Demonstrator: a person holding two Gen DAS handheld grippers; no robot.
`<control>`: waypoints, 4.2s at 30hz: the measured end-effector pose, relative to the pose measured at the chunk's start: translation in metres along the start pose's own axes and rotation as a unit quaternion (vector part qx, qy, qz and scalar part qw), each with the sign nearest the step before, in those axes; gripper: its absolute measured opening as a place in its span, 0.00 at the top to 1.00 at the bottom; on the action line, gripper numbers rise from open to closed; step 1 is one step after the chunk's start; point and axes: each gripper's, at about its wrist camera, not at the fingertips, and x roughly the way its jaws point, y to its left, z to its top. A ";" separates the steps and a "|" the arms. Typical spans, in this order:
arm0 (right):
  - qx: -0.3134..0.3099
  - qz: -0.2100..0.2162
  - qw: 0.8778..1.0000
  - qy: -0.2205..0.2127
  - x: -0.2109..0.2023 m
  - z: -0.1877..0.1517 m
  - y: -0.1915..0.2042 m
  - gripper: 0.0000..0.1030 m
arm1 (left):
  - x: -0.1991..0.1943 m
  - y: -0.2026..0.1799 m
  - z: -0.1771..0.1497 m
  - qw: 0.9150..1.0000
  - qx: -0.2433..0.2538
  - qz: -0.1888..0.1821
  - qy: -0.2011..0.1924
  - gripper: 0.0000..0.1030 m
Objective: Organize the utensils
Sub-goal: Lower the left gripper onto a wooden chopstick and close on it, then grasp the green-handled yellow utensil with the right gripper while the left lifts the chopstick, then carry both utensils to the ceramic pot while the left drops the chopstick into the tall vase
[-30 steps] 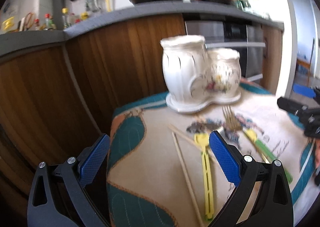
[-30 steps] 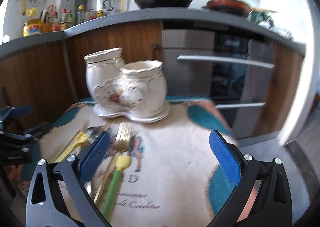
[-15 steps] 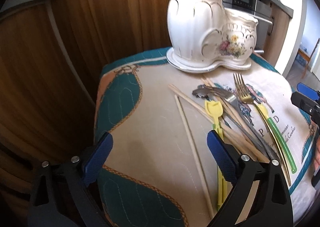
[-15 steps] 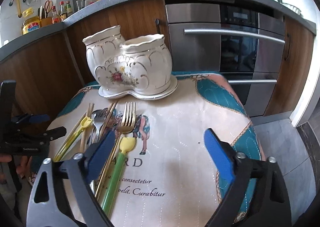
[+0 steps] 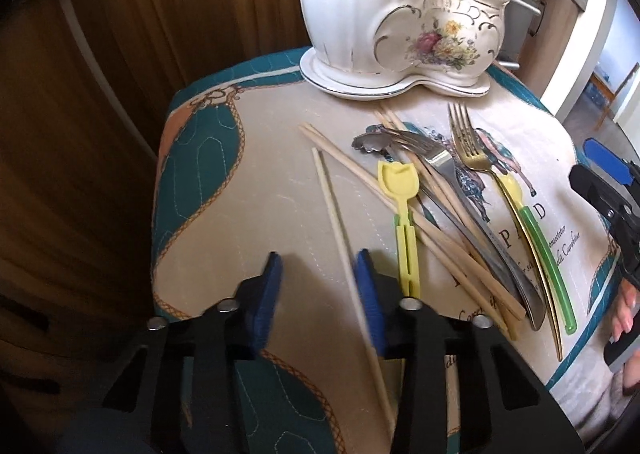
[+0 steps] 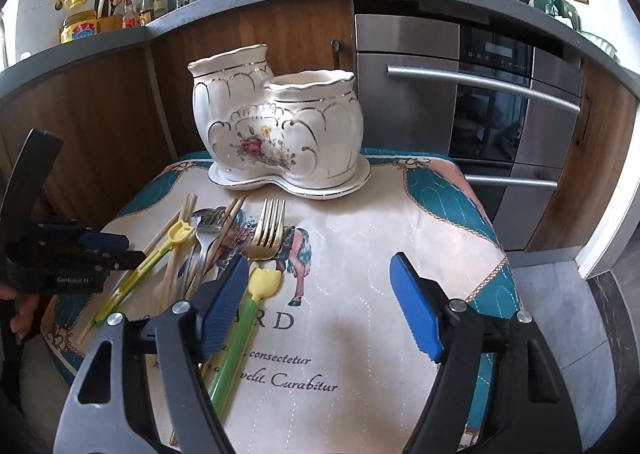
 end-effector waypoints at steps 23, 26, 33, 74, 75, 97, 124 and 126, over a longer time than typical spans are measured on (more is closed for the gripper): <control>-0.024 0.032 0.996 0.078 0.015 0.000 0.028 0.30 | -0.032 0.032 -0.022 0.990 -0.048 -0.055 -0.117 0.95; -0.051 0.035 0.994 0.087 0.017 0.002 0.047 0.38 | -0.038 0.035 -0.027 0.986 -0.054 -0.071 -0.137 0.95; -0.033 0.068 0.990 0.116 0.025 0.009 0.069 0.67 | -0.053 0.042 -0.031 0.980 -0.054 -0.086 -0.169 0.95; 0.058 0.105 0.987 -0.109 0.006 0.093 0.038 0.92 | -0.110 0.058 0.015 0.924 -0.089 -0.139 -0.346 0.95; 0.062 0.101 0.985 -0.124 0.003 0.102 0.028 0.92 | -0.113 0.057 0.023 0.920 -0.089 -0.141 -0.356 0.95; 0.128 0.128 0.969 -0.168 0.087 0.143 -0.031 0.92 | -0.070 0.020 0.189 0.887 -0.085 -0.093 -0.445 0.95; 0.083 0.093 0.984 -0.131 0.066 0.109 -0.025 0.92 | -0.057 0.018 0.106 0.917 -0.048 -0.094 -0.385 0.95; 0.084 0.094 0.984 -0.130 0.067 0.110 -0.025 0.92 | -0.057 0.018 0.105 0.916 -0.049 -0.093 -0.386 0.95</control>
